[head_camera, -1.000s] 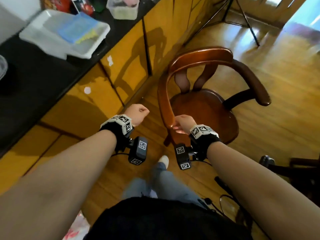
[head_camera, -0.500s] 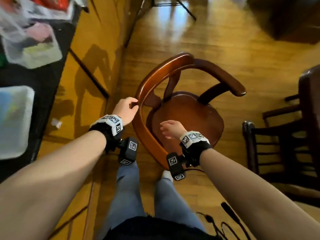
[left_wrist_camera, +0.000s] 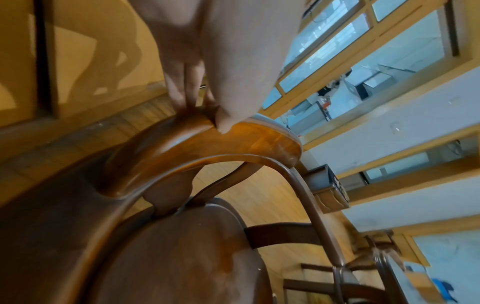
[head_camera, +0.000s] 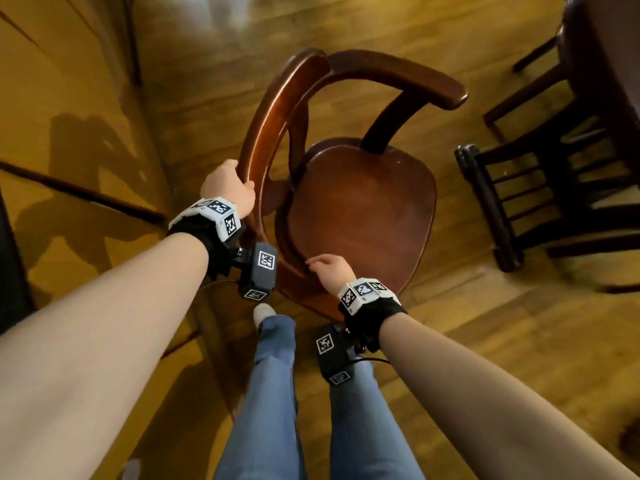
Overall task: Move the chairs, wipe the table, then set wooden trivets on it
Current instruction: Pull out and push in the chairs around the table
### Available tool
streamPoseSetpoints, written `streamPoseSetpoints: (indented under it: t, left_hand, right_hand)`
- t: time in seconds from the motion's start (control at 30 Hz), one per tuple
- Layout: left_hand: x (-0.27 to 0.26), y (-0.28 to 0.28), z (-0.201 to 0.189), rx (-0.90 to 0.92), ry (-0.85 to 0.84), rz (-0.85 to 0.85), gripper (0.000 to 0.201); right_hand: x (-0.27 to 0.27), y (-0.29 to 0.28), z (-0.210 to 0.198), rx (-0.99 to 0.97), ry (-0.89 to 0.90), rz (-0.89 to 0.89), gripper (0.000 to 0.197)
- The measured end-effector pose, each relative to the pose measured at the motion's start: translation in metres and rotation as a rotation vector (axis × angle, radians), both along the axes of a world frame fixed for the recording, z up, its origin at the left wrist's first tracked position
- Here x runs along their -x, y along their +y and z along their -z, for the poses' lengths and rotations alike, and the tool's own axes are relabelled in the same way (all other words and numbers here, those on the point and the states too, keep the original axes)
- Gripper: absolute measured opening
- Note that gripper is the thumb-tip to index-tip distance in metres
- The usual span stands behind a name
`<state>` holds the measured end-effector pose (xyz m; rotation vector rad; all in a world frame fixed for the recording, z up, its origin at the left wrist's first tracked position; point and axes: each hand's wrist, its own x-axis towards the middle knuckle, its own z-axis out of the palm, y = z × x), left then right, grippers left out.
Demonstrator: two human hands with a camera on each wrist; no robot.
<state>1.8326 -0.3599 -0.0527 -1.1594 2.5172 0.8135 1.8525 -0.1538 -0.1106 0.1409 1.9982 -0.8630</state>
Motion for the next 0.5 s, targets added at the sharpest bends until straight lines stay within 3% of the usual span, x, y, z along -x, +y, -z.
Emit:
streamPoseSetpoints:
  t: [0.23,0.37,0.5]
  left_hand:
    - [-0.016,0.007,-0.013,0.022,-0.146,0.113,0.05]
    - [-0.033,0.01,-0.016,-0.137,-0.245,0.21,0.054]
    - [-0.033,0.009,-0.017,-0.251,-0.207,0.231,0.049]
  right_hand:
    - [-0.004,-0.013,-0.013,0.135,-0.069,0.22,0.024]
    - [-0.009,-0.016,-0.027,0.099,-0.13,0.237,0.025]
    - [-0.031,-0.027,-0.033,-0.006,-0.289,0.213,0.036]
